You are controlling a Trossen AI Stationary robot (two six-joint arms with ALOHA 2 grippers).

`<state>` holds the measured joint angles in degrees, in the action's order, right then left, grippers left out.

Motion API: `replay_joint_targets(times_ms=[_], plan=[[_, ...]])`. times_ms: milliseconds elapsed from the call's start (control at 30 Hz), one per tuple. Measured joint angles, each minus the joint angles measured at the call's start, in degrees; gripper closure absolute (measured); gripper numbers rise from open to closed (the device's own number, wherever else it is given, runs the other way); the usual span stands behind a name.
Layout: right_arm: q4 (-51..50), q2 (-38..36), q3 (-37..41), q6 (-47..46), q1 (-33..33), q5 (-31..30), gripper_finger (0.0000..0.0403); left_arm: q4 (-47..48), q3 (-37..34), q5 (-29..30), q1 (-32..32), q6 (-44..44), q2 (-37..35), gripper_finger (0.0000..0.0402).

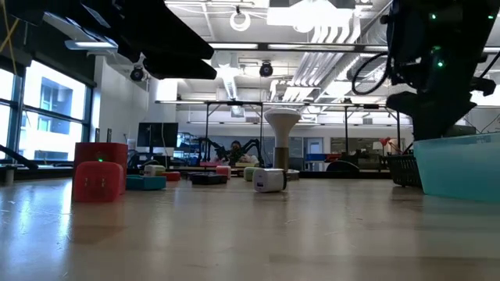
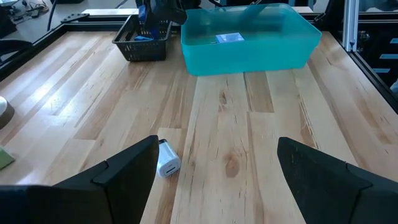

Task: Pick & Place Office items
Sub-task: Put the violet digital clock into the black basket, then put the green charger adapter into the green bin

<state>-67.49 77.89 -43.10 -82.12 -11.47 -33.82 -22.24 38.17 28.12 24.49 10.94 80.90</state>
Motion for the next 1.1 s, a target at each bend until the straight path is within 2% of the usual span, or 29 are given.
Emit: replay_joint_targets(times_ms=[233, 567, 900, 1100], plan=[[0.2, 0.0, 1.3, -0.1, 0.0, 0.5, 0.0257, 0.0, 0.0, 0.0, 0.0, 0.0, 0.0, 0.0081], [0.1, 0.0, 1.3, -0.1, 0.0, -0.7, 0.0225, 0.0, 0.0, 0.0, 0.0, 0.0, 0.0, 0.0081], [0.1, 0.0, 1.3, -0.1, 0.0, -0.8, 0.0228, 0.0, 0.0, 0.0, 0.0, 0.0, 0.0, 0.0081], [0.0, 0.0, 1.3, 2.7, 0.0, -5.0, 0.0228, 0.0, 0.0, 0.0, 0.0, 0.0, 0.0, 0.0081]])
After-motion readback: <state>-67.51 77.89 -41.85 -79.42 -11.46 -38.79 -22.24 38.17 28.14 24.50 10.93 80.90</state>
